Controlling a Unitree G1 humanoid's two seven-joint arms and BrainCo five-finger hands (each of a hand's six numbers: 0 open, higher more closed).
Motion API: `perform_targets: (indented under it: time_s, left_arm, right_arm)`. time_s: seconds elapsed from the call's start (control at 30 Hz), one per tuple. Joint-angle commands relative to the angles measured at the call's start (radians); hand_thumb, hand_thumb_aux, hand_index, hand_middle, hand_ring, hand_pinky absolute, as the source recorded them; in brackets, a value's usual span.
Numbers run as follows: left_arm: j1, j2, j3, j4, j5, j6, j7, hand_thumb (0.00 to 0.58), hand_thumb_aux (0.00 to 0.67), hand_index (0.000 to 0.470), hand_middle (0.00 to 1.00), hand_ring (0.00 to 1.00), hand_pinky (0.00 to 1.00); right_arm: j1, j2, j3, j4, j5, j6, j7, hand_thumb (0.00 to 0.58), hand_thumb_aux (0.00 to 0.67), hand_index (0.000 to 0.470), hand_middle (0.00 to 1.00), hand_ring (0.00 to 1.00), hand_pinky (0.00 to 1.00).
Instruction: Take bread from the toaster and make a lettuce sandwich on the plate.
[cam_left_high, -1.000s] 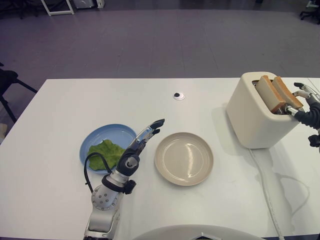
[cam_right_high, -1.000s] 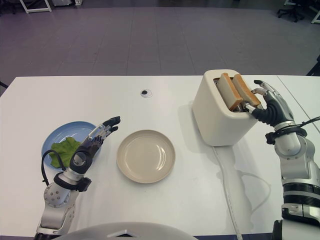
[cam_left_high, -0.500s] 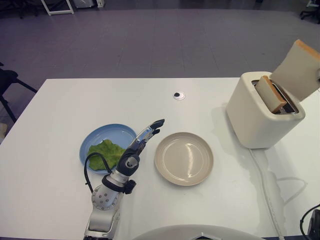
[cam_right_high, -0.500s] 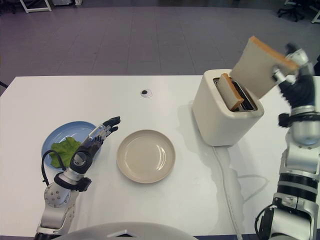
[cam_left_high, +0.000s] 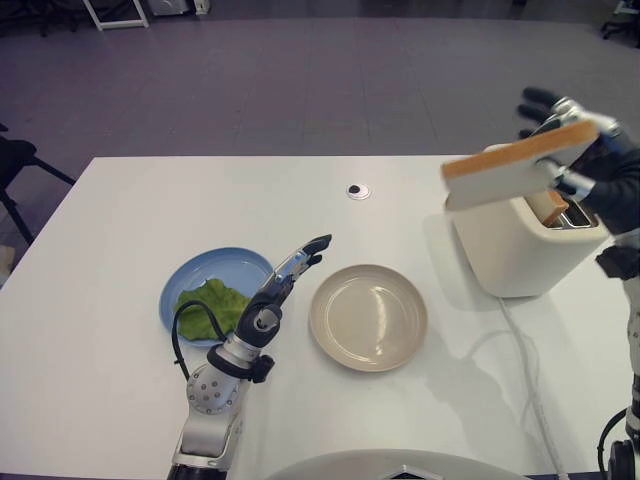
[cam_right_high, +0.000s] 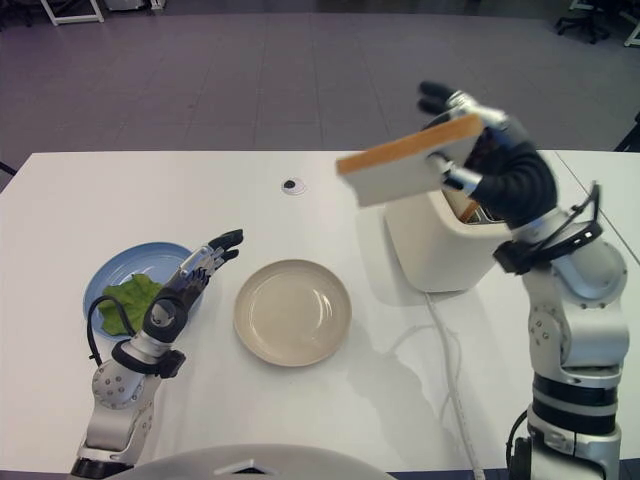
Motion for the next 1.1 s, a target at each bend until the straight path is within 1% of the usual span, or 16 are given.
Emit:
perform_targets:
  time_s: [0.03, 0.17, 0.3, 0.47, 0.63, 0.73, 0.83, 0.87, 0.9, 0.93, 0.97, 1.0, 1.1]
  left_arm:
    - [-0.006, -0.001, -0.002, 0.012, 0.004, 0.000, -0.006, 0.000, 0.000, 0.000, 0.00, 0.00, 0.00]
    - [-0.012, 0.001, -0.002, 0.016, 0.002, 0.001, -0.008, 0.000, 0.000, 0.000, 0.00, 0.00, 0.00]
    - [-0.016, 0.000, -0.003, 0.021, 0.001, 0.001, -0.009, 0.000, 0.000, 0.000, 0.00, 0.00, 0.00]
    - [-0.022, -0.002, -0.008, 0.027, 0.002, 0.000, -0.012, 0.000, 0.000, 0.000, 0.00, 0.00, 0.00]
    - [-0.018, -0.003, -0.011, 0.018, 0.002, 0.004, -0.013, 0.000, 0.000, 0.000, 0.00, 0.00, 0.00]
    - [-0.017, -0.003, -0.011, 0.017, 0.002, 0.005, -0.013, 0.000, 0.000, 0.000, 0.00, 0.00, 0.00]
    - [-0.018, -0.003, -0.011, 0.015, 0.001, 0.006, -0.014, 0.000, 0.000, 0.000, 0.00, 0.00, 0.00]
    - [-0.018, -0.002, -0.011, 0.014, 0.001, 0.007, -0.014, 0.000, 0.000, 0.000, 0.00, 0.00, 0.00]
    - [-0.018, -0.002, -0.011, 0.013, 0.001, 0.008, -0.014, 0.000, 0.000, 0.000, 0.00, 0.00, 0.00]
    - [-0.016, -0.001, -0.010, 0.011, 0.000, 0.008, -0.014, 0.000, 0.000, 0.000, 0.00, 0.00, 0.00]
    - [-0.015, -0.001, -0.009, 0.009, -0.001, 0.009, -0.014, 0.000, 0.000, 0.000, 0.00, 0.00, 0.00]
    - [-0.014, 0.001, -0.008, 0.008, -0.002, 0.009, -0.015, 0.000, 0.000, 0.000, 0.00, 0.00, 0.00]
    - [-0.011, 0.004, -0.003, 0.005, -0.006, 0.009, -0.016, 0.000, 0.000, 0.000, 0.00, 0.00, 0.00]
  right_arm:
    - [0.048, 0.033, 0.120, -0.034, -0.065, 0.018, 0.031, 0.580, 0.670, 0.470, 0.00, 0.00, 0.00]
    - [0.051, 0.095, 0.278, 0.053, -0.281, -0.086, 0.010, 0.580, 0.670, 0.470, 0.00, 0.00, 0.00]
    - [0.025, 0.154, 0.397, 0.204, -0.508, -0.283, -0.034, 0.580, 0.670, 0.470, 0.00, 0.00, 0.00]
    - [0.007, 0.221, 0.461, 0.346, -0.615, -0.479, -0.065, 0.580, 0.670, 0.470, 0.00, 0.00, 0.00]
    - [0.020, 0.203, 0.510, 0.446, -0.771, -0.641, -0.102, 0.580, 0.670, 0.470, 0.00, 0.00, 0.00]
    - [0.026, 0.184, 0.526, 0.478, -0.837, -0.713, -0.119, 0.580, 0.670, 0.470, 0.00, 0.00, 0.00]
    - [0.041, 0.158, 0.528, 0.488, -0.875, -0.753, -0.124, 0.580, 0.670, 0.470, 0.00, 0.00, 0.00]
    - [0.049, 0.147, 0.525, 0.488, -0.880, -0.760, -0.125, 0.555, 0.531, 0.372, 0.00, 0.00, 0.00]
    - [0.057, 0.136, 0.521, 0.488, -0.883, -0.765, -0.124, 0.493, 0.410, 0.288, 0.00, 0.00, 0.00]
    - [0.062, 0.128, 0.519, 0.488, -0.886, -0.767, -0.121, 0.464, 0.370, 0.260, 0.00, 0.00, 0.00]
    - [0.068, 0.119, 0.518, 0.488, -0.889, -0.773, -0.120, 0.234, 0.152, 0.107, 0.00, 0.00, 0.00]
    - [0.074, 0.113, 0.519, 0.486, -0.887, -0.777, -0.118, 0.000, 0.000, 0.000, 0.00, 0.00, 0.00]
    - [0.094, 0.099, 0.526, 0.460, -0.869, -0.782, -0.102, 0.000, 0.000, 0.000, 0.00, 0.00, 0.00]
